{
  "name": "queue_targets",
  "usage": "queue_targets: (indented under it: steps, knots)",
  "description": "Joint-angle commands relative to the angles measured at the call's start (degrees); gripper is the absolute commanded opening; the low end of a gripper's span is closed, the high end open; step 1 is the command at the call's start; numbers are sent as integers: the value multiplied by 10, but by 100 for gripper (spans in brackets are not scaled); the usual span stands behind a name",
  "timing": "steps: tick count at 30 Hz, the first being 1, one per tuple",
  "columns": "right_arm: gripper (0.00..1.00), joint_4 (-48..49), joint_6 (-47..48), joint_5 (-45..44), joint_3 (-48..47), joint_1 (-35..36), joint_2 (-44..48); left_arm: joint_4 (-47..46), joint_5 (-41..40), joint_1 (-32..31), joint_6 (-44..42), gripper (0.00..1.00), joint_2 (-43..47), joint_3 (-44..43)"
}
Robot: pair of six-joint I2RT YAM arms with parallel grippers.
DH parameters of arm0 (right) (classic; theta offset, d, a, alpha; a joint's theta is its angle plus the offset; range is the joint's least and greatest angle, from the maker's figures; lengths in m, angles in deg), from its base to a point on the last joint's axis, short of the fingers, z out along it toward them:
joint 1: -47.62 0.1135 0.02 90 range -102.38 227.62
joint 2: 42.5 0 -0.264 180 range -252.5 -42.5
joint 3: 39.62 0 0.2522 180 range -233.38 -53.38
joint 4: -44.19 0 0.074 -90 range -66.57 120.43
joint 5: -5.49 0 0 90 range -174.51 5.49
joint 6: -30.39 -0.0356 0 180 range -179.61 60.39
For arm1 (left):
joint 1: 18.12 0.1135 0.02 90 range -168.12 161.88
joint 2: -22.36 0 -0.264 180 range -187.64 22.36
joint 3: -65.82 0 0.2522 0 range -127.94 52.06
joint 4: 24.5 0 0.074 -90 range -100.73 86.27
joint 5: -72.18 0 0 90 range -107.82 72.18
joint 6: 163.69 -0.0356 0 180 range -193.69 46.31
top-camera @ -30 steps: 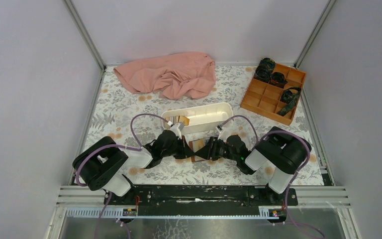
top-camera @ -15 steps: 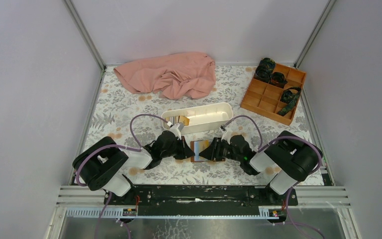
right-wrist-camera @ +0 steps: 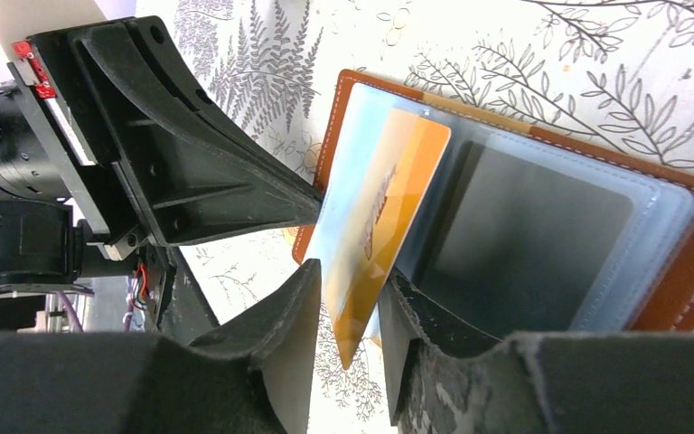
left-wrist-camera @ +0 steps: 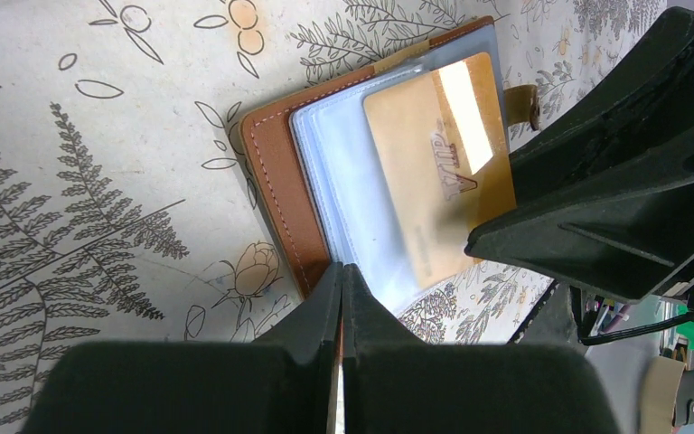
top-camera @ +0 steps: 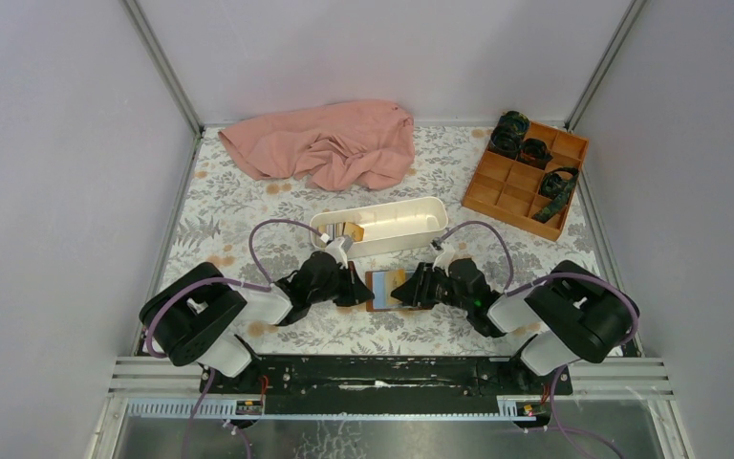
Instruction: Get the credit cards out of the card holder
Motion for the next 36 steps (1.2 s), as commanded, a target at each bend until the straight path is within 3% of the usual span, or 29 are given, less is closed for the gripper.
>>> queue_targets:
  steps: [1, 7, 13, 16, 18, 22, 26, 30, 36]
  knots:
    - [35, -15, 17, -28, 3, -6, 21, 53, -21, 8, -17, 0, -5, 21]
    - [24, -45, 23, -49, 4, -8, 44, 57, -22, 8, -18, 0, -1, 21]
    - [1, -97, 36, -85, 6, -8, 79, 57, -19, 8, -18, 0, -4, 18]
    - [0, -131, 47, -105, 7, -8, 117, 64, -28, 9, -17, 1, 4, 16]
    - [0, -167, 59, -123, 3, -8, 146, 68, -34, 9, -20, 9, 16, 18]
    - [0, -231, 75, -154, -1, -8, 206, 82, -38, 9, -24, 15, 38, 16]
    - [0, -242, 80, -132, 2, -8, 251, 69, -18, 8, -29, 31, 70, 22]
    - [0, -181, 80, -36, 12, -8, 266, 17, 44, 7, -35, 43, 132, 41]
    - [0, -62, 54, 61, 29, -8, 244, -40, 84, 5, -50, 40, 239, 76]
